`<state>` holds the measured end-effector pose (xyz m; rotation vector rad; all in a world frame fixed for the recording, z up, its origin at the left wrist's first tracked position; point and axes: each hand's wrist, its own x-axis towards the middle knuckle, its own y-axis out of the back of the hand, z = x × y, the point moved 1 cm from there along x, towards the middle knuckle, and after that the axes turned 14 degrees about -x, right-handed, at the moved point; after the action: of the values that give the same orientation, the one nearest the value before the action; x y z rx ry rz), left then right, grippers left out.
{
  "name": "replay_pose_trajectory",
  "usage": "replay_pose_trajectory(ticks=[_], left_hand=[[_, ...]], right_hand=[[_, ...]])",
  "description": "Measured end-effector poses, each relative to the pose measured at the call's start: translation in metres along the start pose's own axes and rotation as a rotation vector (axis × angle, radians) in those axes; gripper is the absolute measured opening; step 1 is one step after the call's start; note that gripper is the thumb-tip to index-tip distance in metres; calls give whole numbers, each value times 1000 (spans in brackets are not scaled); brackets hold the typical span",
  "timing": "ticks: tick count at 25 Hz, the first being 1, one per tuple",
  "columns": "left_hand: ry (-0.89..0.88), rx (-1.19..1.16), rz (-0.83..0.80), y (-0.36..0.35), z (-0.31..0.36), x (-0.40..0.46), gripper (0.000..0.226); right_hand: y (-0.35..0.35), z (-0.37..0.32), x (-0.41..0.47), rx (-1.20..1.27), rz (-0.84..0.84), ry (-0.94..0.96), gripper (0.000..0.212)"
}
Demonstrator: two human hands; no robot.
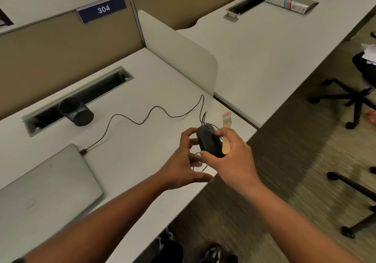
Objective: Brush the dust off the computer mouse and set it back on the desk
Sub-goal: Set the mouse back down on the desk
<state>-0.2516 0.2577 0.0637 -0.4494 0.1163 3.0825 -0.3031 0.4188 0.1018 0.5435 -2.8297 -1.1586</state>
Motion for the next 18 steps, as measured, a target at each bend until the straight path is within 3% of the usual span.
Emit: replay_pose_trajectory(ticks=[6, 8, 11, 14, 18], left_hand=[[102, 75, -23, 82, -11, 26, 61], [115, 58, -59, 108, -17, 36, 51], [129, 204, -62, 136, -25, 52, 56], [102, 352, 67, 162, -34, 72, 41], [14, 324, 408, 210, -29, 105, 21]], right_hand=[[-29, -77, 78, -8, 50, 162, 54], [-38, -102, 99, 0, 80, 194, 54], [-46, -134, 123, 28, 110, 253, 54], [-50, -153, 139, 32, 156, 284, 53], [-54, -148, 147, 13, 122, 248, 53]])
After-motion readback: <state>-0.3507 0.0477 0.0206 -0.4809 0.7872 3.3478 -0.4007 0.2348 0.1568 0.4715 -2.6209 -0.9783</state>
